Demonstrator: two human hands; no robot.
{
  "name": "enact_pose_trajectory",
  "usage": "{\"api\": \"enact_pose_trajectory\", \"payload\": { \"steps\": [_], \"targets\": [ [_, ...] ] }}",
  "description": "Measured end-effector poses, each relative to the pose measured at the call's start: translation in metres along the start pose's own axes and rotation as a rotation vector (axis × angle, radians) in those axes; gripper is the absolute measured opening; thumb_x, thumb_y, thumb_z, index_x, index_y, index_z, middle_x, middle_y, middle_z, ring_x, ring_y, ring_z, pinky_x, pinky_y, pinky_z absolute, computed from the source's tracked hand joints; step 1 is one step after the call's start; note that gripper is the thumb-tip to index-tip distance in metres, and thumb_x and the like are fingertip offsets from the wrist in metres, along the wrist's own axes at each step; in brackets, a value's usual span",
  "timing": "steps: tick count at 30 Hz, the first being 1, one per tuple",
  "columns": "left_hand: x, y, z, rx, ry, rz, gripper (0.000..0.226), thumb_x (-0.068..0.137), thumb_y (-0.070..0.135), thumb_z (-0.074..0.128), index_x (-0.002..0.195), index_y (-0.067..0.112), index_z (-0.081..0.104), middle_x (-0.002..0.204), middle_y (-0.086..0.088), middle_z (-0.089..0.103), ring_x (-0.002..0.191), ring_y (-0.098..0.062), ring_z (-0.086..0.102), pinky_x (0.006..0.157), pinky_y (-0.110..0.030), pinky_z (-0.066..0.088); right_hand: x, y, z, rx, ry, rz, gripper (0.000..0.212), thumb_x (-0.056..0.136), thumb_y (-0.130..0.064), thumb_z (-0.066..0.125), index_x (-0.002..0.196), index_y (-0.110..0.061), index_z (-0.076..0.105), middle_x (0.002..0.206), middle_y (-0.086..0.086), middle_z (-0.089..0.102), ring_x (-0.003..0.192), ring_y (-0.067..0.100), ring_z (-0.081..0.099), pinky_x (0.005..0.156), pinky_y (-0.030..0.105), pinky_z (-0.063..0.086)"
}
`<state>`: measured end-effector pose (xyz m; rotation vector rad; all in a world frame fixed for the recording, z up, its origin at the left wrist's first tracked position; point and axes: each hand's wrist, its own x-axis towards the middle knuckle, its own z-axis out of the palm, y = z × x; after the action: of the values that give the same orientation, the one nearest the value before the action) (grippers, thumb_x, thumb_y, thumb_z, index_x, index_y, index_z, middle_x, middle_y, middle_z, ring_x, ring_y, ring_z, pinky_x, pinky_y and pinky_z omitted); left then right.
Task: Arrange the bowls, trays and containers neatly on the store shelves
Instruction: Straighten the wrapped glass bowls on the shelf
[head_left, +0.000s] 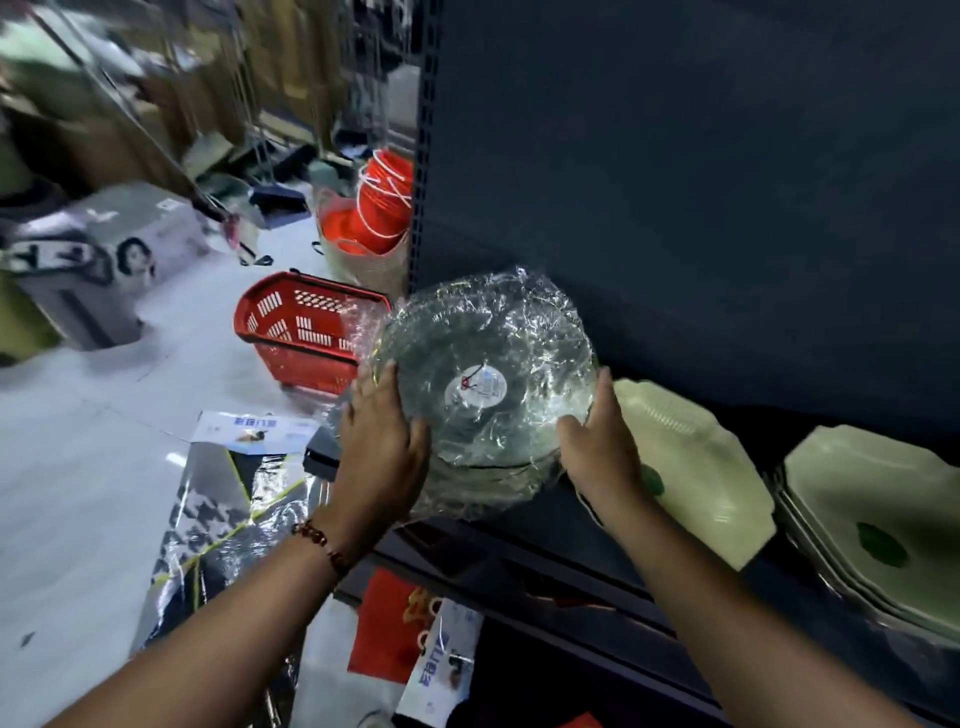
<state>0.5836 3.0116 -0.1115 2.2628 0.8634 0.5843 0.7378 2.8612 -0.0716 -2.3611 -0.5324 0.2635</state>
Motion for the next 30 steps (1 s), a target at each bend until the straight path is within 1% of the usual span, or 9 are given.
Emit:
{"api": "enact_pose_trajectory", "payload": {
  "steps": [2,5,10,14,18,22,25,28,30],
  "targets": [
    [0.004,-0.005,0.005,0.035,-0.029,-0.032,0.067,0.093,0.029,0.036,0.151,0.004,0.012,0.156,-0.026,0.014,0.145,-0.037,0.008,0.117,-0.052,0.012,0.008,-0.001,0.009,-0.093,-0.023,-0.023,0.077,0.091,-0.014,0.043,0.154,-0.024,-0.001,0.162,0.002,0.006,0.142,0.028,0.027,0.103,0.040,0.041],
    [0.006,-0.014,0.014,0.100,-0.066,-0.054,0.071,0.090,0.030,0.031,0.151,0.003,0.006,0.156,-0.030,-0.001,0.146,-0.037,-0.004,0.117,-0.051,0.005,0.016,0.005,0.021,-0.177,-0.075,-0.018,0.078,0.091,-0.010,0.043,0.153,-0.018,-0.005,0.162,0.003,-0.003,0.148,0.022,0.002,0.117,0.039,0.021],
    [0.005,-0.023,0.025,0.166,-0.082,-0.072,0.069,0.094,0.025,0.040,0.151,0.002,0.008,0.157,-0.028,0.001,0.147,-0.036,-0.002,0.117,-0.049,0.002,0.020,0.015,0.035,-0.213,-0.109,0.006,0.080,0.091,-0.007,0.041,0.153,-0.016,-0.009,0.161,0.003,-0.009,0.148,0.022,-0.002,0.119,0.041,0.017],
    [0.008,-0.026,0.030,0.231,-0.090,-0.076,0.072,0.087,0.036,0.029,0.148,0.000,0.017,0.155,-0.030,0.010,0.145,-0.038,0.006,0.117,-0.052,0.007,0.023,0.015,0.038,-0.202,-0.114,0.033,0.083,0.089,-0.005,0.041,0.152,-0.018,-0.012,0.161,0.002,-0.012,0.148,0.022,-0.002,0.116,0.042,0.024],
    [0.009,-0.029,0.034,0.253,-0.109,-0.093,0.071,0.089,0.037,0.029,0.149,0.002,0.015,0.157,-0.028,0.004,0.146,-0.037,0.003,0.118,-0.051,0.005,0.024,0.017,0.039,-0.220,-0.126,0.029,0.087,0.088,-0.007,0.043,0.151,-0.020,-0.016,0.160,0.002,-0.014,0.148,0.025,0.002,0.109,0.045,0.036],
    [0.011,-0.028,0.033,0.327,-0.133,-0.100,0.074,0.086,0.041,0.023,0.150,0.006,0.015,0.157,-0.029,-0.002,0.146,-0.038,-0.005,0.118,-0.054,0.003,0.024,0.021,0.035,-0.273,-0.154,-0.001,0.086,0.092,-0.016,0.046,0.151,-0.019,-0.015,0.161,0.005,-0.011,0.148,0.026,0.001,0.119,0.041,0.019],
    [0.008,-0.020,0.027,0.437,-0.125,-0.132,0.072,0.088,0.045,0.030,0.150,0.010,0.019,0.157,-0.027,-0.008,0.145,-0.042,-0.009,0.115,-0.055,-0.002,0.023,0.026,0.024,-0.369,-0.178,-0.063,0.088,0.093,-0.030,0.050,0.151,-0.018,-0.014,0.161,0.006,-0.012,0.148,0.026,-0.004,0.120,0.037,0.007],
    [0.001,-0.003,0.019,0.513,-0.065,-0.046,0.071,0.091,0.041,0.050,0.150,0.011,0.024,0.157,-0.027,-0.005,0.143,-0.048,-0.004,0.115,-0.057,0.001,0.015,0.031,0.004,-0.426,-0.179,-0.166,0.084,0.095,-0.038,0.048,0.153,-0.017,-0.008,0.161,0.007,-0.012,0.148,0.024,-0.007,0.119,0.036,0.000],
    [-0.002,0.016,0.018,0.513,-0.068,0.056,0.068,0.093,0.041,0.047,0.151,0.014,0.023,0.159,-0.021,-0.002,0.144,-0.046,-0.006,0.116,-0.055,-0.001,0.005,0.037,-0.015,-0.441,-0.149,-0.253,0.078,0.096,-0.040,0.044,0.154,-0.017,-0.002,0.162,0.005,-0.007,0.148,0.022,-0.007,0.119,0.035,-0.002]
  ]
}}
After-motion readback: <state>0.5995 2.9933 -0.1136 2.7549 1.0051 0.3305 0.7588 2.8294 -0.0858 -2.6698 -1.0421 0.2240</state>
